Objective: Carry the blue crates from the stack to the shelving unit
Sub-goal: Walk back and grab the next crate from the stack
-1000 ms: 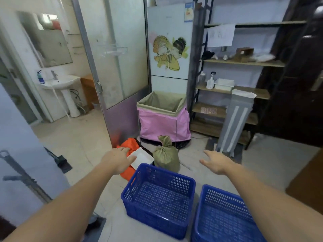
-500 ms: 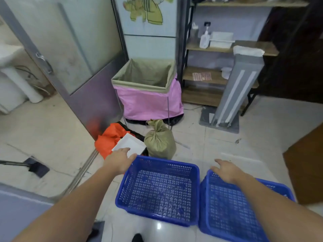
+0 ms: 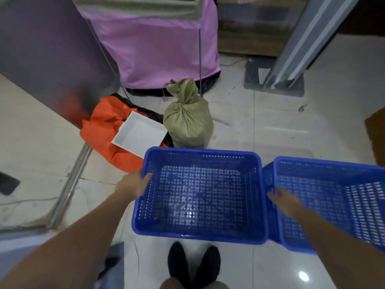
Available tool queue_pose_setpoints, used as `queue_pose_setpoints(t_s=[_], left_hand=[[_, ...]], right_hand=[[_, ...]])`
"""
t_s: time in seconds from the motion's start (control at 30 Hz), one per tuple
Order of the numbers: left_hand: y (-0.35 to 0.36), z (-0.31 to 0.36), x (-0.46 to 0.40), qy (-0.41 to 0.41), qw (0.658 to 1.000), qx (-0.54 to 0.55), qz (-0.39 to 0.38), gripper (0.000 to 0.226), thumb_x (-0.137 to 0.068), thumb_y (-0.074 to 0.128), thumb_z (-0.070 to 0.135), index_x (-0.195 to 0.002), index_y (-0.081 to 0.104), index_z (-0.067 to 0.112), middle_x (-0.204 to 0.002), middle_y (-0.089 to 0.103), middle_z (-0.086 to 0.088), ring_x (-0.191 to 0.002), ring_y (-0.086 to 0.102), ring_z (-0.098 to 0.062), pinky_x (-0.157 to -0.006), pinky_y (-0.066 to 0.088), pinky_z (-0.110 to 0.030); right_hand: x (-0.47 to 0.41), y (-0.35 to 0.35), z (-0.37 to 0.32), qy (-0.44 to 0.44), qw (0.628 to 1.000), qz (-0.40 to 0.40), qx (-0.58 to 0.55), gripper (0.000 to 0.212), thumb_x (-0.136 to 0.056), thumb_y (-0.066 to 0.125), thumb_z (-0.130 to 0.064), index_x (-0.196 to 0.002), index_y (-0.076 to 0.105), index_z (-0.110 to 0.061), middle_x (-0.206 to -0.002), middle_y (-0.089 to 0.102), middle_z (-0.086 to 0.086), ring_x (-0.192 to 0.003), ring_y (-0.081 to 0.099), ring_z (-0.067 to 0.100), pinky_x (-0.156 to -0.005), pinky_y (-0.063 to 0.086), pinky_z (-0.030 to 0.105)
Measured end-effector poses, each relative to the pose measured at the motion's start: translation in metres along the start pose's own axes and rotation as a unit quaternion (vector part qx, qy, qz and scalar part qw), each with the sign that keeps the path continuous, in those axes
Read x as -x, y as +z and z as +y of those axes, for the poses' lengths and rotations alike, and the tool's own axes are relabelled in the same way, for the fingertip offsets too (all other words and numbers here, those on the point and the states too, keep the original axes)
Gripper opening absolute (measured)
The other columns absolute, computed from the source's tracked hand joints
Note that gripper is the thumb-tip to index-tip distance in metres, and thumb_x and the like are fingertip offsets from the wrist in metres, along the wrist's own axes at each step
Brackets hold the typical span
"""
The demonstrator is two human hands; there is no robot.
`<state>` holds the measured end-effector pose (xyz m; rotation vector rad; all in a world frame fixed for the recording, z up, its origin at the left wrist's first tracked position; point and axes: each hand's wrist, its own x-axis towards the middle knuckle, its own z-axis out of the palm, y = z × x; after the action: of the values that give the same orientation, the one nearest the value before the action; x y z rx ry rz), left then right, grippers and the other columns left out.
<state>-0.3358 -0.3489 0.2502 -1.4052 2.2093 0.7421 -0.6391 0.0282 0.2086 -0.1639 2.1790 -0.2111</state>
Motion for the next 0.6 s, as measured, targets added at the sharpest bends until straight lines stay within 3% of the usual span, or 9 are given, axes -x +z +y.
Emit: queue_pose_setpoints(t_s=[0.07,0.17,0.3,0.37,0.43,0.53,0.6], left_hand=[[0.041,-0.022,-0.044,-0.023,0.999,0.034,0.001,0.055,-0.101,0.040,0.052,-0.142,0.051,0.017,-0.134,0.062,-0.019,-0.119,0.059,-0.041,-0.100,0.045,-0.048],[0.095,-0.055,-0.105,-0.074,0.995,0.062,0.013,0.059,-0.101,0.044,0.048,-0.147,0.044,0.010,-0.138,0.057,-0.025,-0.124,0.053,-0.048,-0.105,0.043,-0.052],[0.148,-0.095,-0.167,-0.157,0.980,0.118,0.035,0.064,-0.101,0.044,0.047,-0.141,0.044,-0.003,-0.140,0.053,-0.030,-0.125,0.051,-0.049,-0.102,0.043,-0.053],[0.167,-0.109,-0.187,-0.182,0.969,0.168,0.016,0.066,-0.102,0.039,0.050,-0.135,0.048,-0.007,-0.134,0.056,-0.031,-0.119,0.055,-0.048,-0.099,0.045,-0.050],[0.182,-0.120,-0.199,-0.173,0.964,0.200,0.027,0.072,-0.100,0.035,0.059,-0.123,0.057,-0.005,-0.121,0.064,-0.029,-0.107,0.061,-0.046,-0.096,0.048,-0.052],[0.186,-0.129,-0.202,-0.154,0.965,0.205,0.050,0.080,-0.095,0.033,0.071,-0.106,0.064,-0.002,-0.105,0.069,-0.024,-0.095,0.065,-0.045,-0.091,0.051,-0.055],[0.173,-0.127,-0.189,-0.153,0.965,0.205,0.048,0.083,-0.092,0.033,0.074,-0.102,0.066,-0.002,-0.103,0.070,-0.023,-0.093,0.066,-0.045,-0.090,0.052,-0.056]], right_hand=[[-0.036,0.030,0.011,0.005,1.000,0.012,-0.005,0.071,-0.104,0.045,-0.045,-0.161,0.019,-0.011,-0.141,0.056,0.014,-0.076,0.054,0.024,-0.068,0.043,0.033],[-0.087,0.062,0.028,0.013,0.998,0.053,-0.024,0.070,-0.104,0.050,-0.036,-0.160,0.018,-0.008,-0.144,0.053,0.027,-0.066,0.055,0.026,-0.058,0.045,0.038],[-0.150,0.096,0.051,0.038,0.993,0.097,-0.060,0.069,-0.103,0.052,-0.036,-0.158,0.024,-0.006,-0.130,0.061,0.025,-0.071,0.059,0.031,-0.057,0.045,0.035],[-0.172,0.109,0.052,0.056,0.987,0.106,-0.103,0.052,-0.104,0.053,-0.035,-0.143,0.041,-0.002,-0.106,0.064,0.025,-0.069,0.057,0.034,-0.054,0.046,0.040],[-0.184,0.117,0.047,0.063,0.975,0.131,-0.171,0.032,-0.103,0.055,-0.030,-0.121,0.055,-0.003,-0.094,0.063,0.027,-0.067,0.055,0.036,-0.062,0.052,0.051],[-0.186,0.115,0.042,0.066,0.949,0.131,-0.280,0.019,-0.102,0.058,-0.023,-0.099,0.061,-0.005,-0.081,0.060,0.020,-0.065,0.054,0.031,-0.072,0.055,0.054],[-0.171,0.103,0.037,0.062,0.947,0.123,-0.289,0.023,-0.102,0.058,-0.024,-0.088,0.058,-0.005,-0.078,0.057,0.018,-0.063,0.052,0.030,-0.064,0.054,0.047]])
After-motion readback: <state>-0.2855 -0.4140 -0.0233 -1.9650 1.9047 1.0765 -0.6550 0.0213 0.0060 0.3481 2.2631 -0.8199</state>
